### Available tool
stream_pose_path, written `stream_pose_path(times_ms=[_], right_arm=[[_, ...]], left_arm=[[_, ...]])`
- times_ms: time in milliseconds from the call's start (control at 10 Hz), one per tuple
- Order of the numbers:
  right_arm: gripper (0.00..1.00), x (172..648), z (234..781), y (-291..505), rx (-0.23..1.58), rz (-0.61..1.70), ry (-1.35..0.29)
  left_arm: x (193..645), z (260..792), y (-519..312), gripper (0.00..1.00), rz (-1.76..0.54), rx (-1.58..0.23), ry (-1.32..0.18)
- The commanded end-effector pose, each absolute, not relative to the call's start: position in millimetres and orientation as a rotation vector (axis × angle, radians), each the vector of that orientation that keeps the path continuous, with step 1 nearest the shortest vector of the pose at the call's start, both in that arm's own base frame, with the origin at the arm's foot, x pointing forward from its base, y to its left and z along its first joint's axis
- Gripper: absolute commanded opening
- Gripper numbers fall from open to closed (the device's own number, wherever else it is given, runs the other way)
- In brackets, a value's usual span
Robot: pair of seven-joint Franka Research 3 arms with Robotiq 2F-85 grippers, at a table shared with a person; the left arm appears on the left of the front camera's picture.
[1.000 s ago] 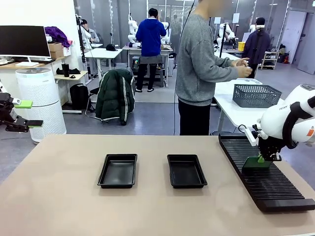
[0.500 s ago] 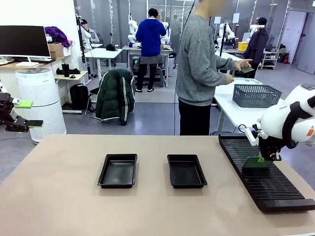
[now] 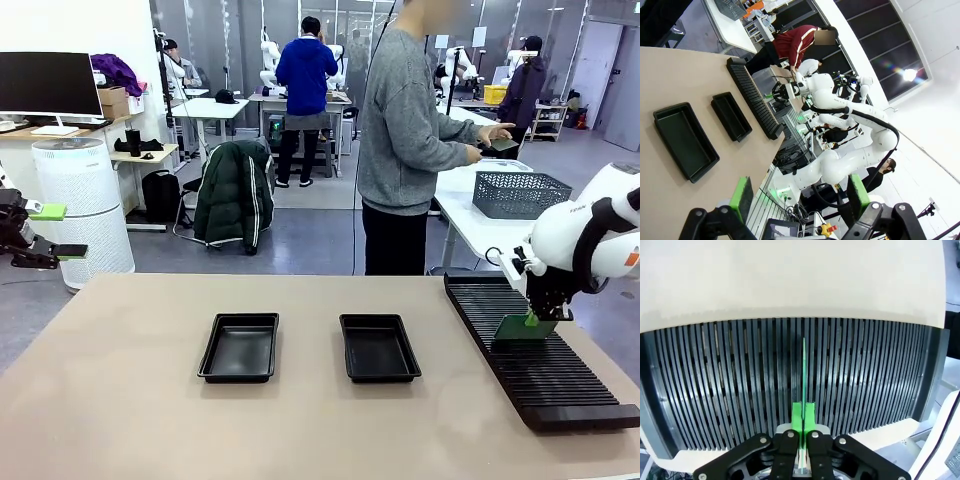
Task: Inspect and transfer BCBs to ESD trays.
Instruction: Pick up the Blank PCB from the PCB Rack and place it in the left ESD tray.
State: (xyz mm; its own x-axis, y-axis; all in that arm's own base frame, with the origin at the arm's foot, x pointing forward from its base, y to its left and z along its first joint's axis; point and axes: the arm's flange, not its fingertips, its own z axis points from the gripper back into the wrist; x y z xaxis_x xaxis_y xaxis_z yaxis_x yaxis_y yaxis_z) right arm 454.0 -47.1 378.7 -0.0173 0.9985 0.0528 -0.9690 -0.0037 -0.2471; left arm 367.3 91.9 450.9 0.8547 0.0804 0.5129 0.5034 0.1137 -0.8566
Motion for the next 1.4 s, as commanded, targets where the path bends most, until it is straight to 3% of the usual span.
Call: stream_pose_path(times_ms=[0,700,1300], right_arm=[[0.00,455,410,-50,-0.130,1.575,-0.223],[0.00,434,582,-61,0.039,1.496,-0.160],[0.00,422,678,-60,0.011,1.451,-0.159]], left_arm=[[367,452,93,1.00,-0.320,-1.444,-0.498],[367,452,93,1.00,-0.320,-1.444,-0.498],[367,452,93,1.00,-0.320,-1.444,-0.498]])
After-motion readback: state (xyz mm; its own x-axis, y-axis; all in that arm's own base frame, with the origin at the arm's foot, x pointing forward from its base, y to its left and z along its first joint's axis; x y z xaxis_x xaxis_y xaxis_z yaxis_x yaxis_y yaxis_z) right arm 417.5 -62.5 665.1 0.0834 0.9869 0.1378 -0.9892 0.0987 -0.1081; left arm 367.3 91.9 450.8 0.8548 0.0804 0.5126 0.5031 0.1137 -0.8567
